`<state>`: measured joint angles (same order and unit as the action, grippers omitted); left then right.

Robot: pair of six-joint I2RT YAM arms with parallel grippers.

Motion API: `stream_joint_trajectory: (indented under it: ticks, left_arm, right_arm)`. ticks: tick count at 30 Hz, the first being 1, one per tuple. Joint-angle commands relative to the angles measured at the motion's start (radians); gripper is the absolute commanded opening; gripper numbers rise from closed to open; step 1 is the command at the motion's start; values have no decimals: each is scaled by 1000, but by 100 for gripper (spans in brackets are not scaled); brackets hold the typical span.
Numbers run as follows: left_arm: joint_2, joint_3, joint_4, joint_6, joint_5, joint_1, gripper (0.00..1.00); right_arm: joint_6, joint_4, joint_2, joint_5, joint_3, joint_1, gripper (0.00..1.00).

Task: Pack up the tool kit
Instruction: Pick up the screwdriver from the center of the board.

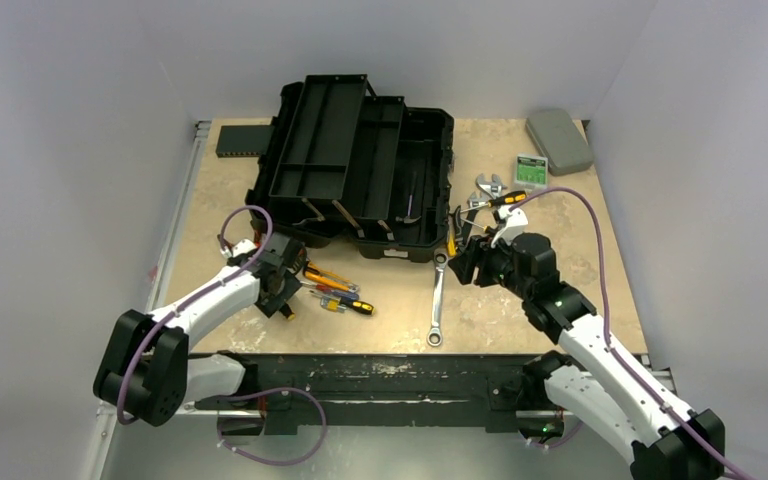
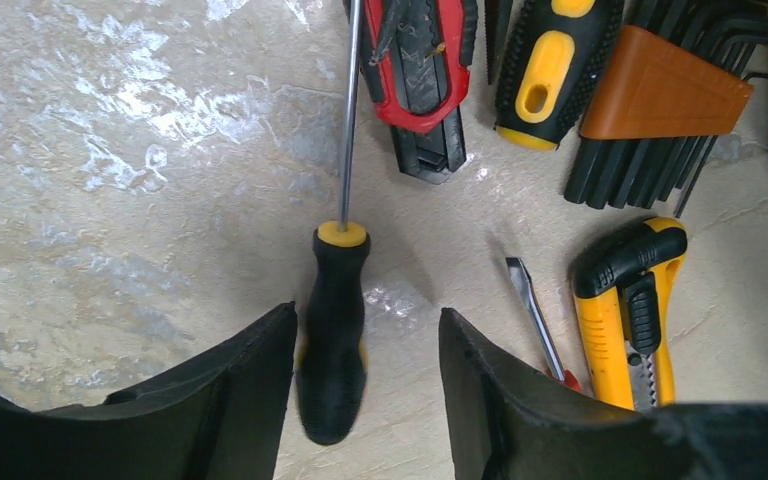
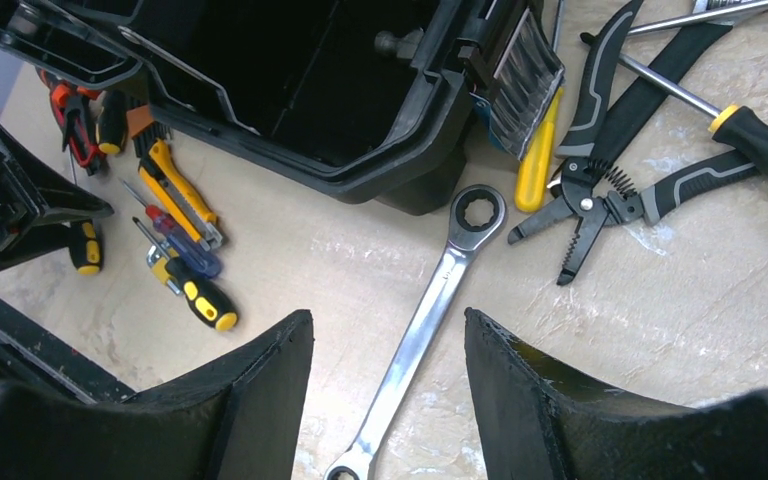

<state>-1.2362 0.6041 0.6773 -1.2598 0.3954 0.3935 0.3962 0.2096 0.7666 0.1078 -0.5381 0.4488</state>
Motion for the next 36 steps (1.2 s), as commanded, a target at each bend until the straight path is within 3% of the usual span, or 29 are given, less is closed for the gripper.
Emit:
stream_joint_trajectory:
  ticks: [1,6,8,10,12,13,19,25,31,33,36]
  left_arm:
    - [17,-9,-36,-6,-24,-15,52]
    - [-10,16,-8,0,-47,-28,52]
    - [-23,29,-1,10,-55,-36,46]
    - [-32,36,4,15,-62,-42,30]
    - [-33,36,1,25,-75,-54,4]
    - [-31,34,1,30,-81,-57,0]
    - [33,39,106,-9,-58,-59,0]
    - [213,68,265,-40,5,-59,0]
    - [423,245,514,8,132,-54,0]
    - [494,305,477,107,151,-51,0]
    - [593,316,133,505,-86,-39,0]
  right_arm:
    - [14,-38,-26,5,0,2,56]
    - [14,-27,-33,-2,-12,1,55]
    - [16,-22,-42,-1,-14,2,55]
    - [22,-21,-51,-3,-13,2,55]
    - [25,-19,-63,-6,-8,1,55]
    - [27,-17,-68,-8,-7,1,55]
    - [21,7,-86,-20,-15,2,55]
    - [24,-14,-73,-11,-8,1,55]
    - [30,-37,-50,5,-5,1,55]
    - [30,-46,-46,9,-3,1,55]
    - [30,-50,-32,18,-9,2,55]
